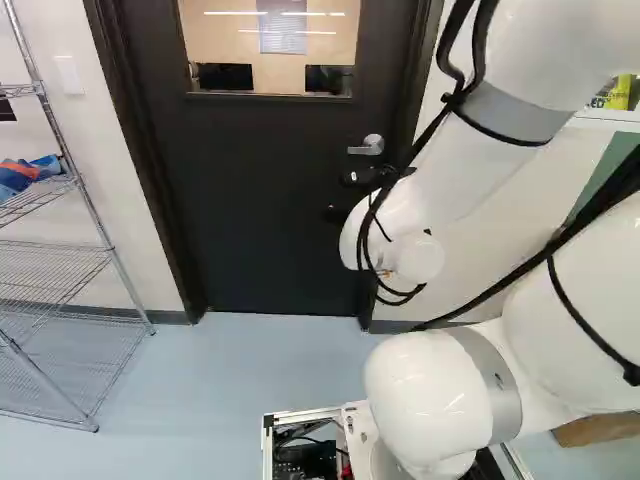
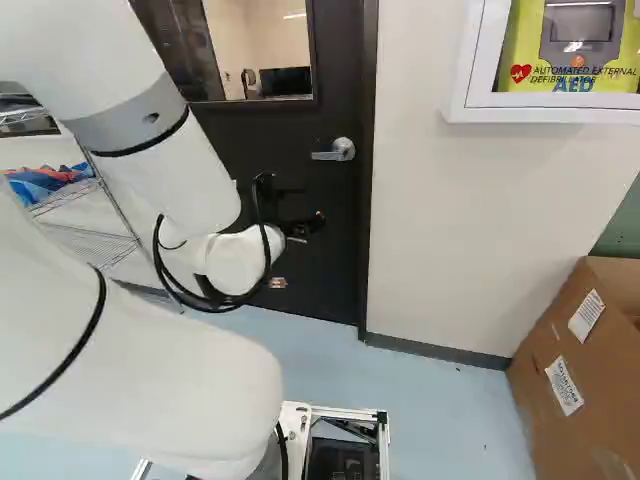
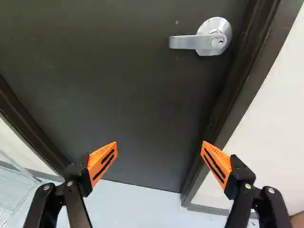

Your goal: Open the door and move inside

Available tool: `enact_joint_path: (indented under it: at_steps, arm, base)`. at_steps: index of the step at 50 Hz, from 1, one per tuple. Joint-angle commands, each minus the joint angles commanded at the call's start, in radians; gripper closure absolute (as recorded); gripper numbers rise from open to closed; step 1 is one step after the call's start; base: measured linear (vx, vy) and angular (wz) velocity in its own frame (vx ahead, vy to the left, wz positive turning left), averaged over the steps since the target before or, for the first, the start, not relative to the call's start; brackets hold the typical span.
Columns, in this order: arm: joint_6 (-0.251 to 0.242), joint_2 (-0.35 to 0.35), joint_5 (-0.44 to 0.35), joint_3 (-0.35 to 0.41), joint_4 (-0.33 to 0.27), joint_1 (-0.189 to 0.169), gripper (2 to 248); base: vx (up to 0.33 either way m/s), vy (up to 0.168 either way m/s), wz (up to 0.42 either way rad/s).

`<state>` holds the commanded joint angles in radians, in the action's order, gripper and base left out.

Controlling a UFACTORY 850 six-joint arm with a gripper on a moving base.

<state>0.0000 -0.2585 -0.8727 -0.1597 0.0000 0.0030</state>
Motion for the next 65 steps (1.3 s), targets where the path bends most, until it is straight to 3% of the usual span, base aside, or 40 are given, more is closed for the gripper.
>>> enact_joint_path:
  at_steps: [65]
  arm:
    - [0.0,0.115,0.0,-0.262,0.0,0.004,3]
  base:
    - [0.0,0.0,0.0]
